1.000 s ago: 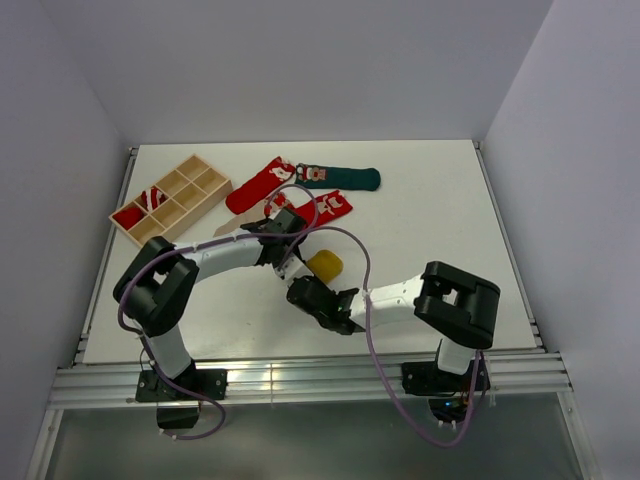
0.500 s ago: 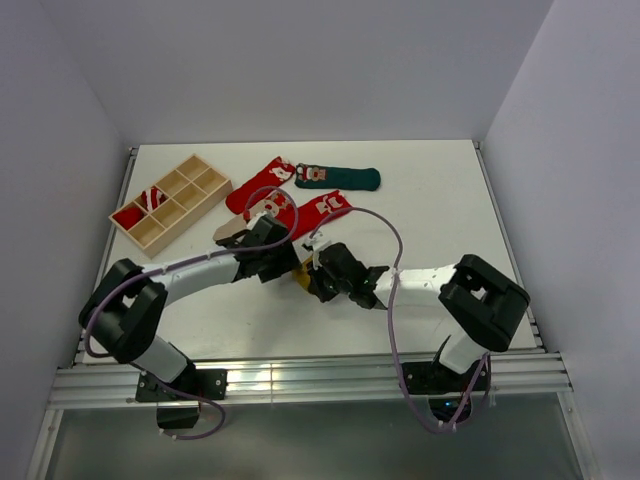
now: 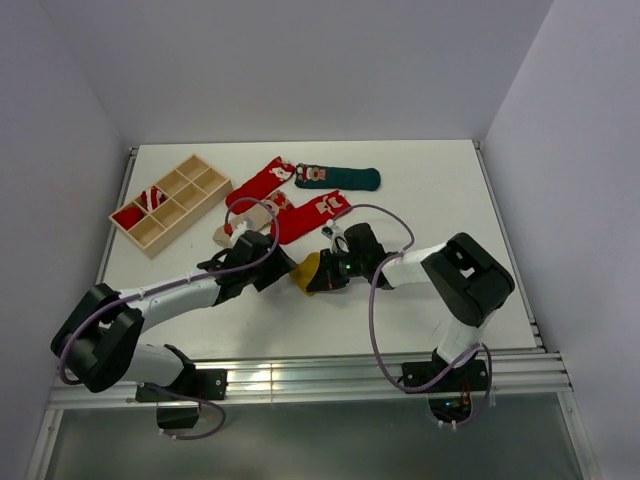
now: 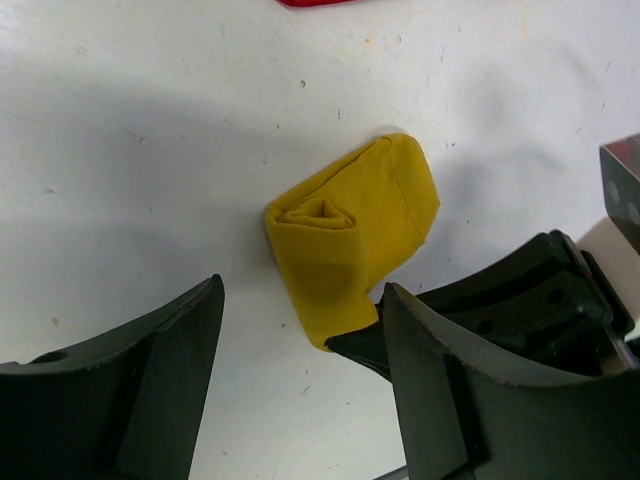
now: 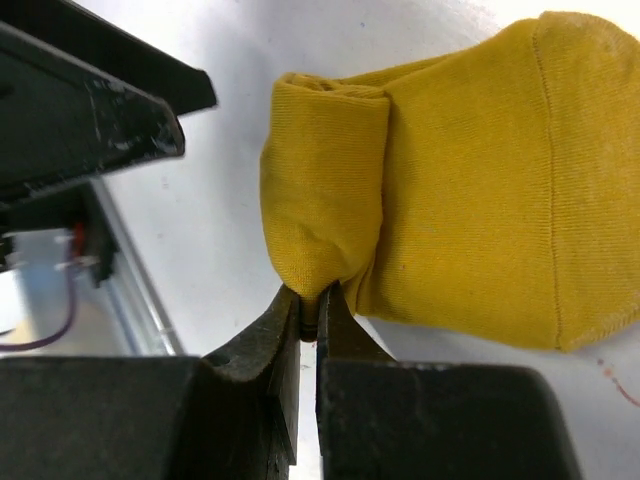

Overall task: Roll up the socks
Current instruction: Roll the sock at the center of the board.

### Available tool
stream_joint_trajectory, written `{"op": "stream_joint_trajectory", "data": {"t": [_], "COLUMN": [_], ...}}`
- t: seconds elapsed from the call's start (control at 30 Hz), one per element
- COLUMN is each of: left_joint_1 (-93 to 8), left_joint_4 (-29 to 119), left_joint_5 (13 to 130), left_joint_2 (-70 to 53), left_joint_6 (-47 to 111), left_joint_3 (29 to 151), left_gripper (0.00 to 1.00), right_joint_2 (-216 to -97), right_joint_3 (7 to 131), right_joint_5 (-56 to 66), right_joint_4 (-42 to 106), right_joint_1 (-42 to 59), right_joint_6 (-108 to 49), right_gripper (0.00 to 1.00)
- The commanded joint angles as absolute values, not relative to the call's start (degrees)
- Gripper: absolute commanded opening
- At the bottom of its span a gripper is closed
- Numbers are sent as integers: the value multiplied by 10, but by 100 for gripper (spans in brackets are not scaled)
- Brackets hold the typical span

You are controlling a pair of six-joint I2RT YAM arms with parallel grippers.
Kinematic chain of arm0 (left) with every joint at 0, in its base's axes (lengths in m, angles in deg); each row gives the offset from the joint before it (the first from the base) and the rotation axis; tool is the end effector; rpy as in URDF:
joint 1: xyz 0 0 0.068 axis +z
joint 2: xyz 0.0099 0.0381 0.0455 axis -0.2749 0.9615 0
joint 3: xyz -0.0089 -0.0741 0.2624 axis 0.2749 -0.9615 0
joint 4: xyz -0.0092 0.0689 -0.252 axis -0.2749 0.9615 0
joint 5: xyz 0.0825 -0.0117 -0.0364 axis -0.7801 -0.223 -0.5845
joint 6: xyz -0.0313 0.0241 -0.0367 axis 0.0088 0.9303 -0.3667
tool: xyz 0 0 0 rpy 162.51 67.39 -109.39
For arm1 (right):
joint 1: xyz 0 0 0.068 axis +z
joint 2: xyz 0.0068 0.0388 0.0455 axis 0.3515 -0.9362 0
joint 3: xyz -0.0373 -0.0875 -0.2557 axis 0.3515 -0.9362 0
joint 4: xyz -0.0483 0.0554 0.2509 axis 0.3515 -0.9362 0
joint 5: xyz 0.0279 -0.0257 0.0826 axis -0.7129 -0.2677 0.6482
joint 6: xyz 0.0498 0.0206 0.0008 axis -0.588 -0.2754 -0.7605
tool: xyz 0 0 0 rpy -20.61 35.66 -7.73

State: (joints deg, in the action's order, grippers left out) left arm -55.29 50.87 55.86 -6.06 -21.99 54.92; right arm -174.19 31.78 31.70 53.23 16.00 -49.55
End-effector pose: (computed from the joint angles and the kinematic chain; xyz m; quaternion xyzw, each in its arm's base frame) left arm 0.2096 -0.1659 0.1818 -0.2354 0.8887 -0.2737 0.2825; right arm 0.2389 0.2025 0.1257 -0.1995 0.8499 0.4429 0.2043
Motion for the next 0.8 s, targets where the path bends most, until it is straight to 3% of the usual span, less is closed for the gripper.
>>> {"op": "stream_joint_trajectory", "data": {"t": [0.0,0.43,0.67,0.77], "left_joint_1": [-552,-560,-560,-560], "left_joint_4": [446,429,459,471], "left_joint_5": [581,572,551,548], "left_joint_2": [-44,22,36,38], "left_joint_6": [-247,-264,-270,-262], "left_joint_3": [539,543,547,558], "left_gripper": [69,63,46,32], "right_joint_2": [-1781,-1858,-1854,-1823], "right_joint_3": [324,339,331,323], "right_joint_5": [397,441,440,415], "right_joint_4": [544,584,587,565], "right_joint_1": [142,115,111,111], "right_joint_6": [-538,-580,-583,-562], "right_gripper": [0,0,0,0]}}
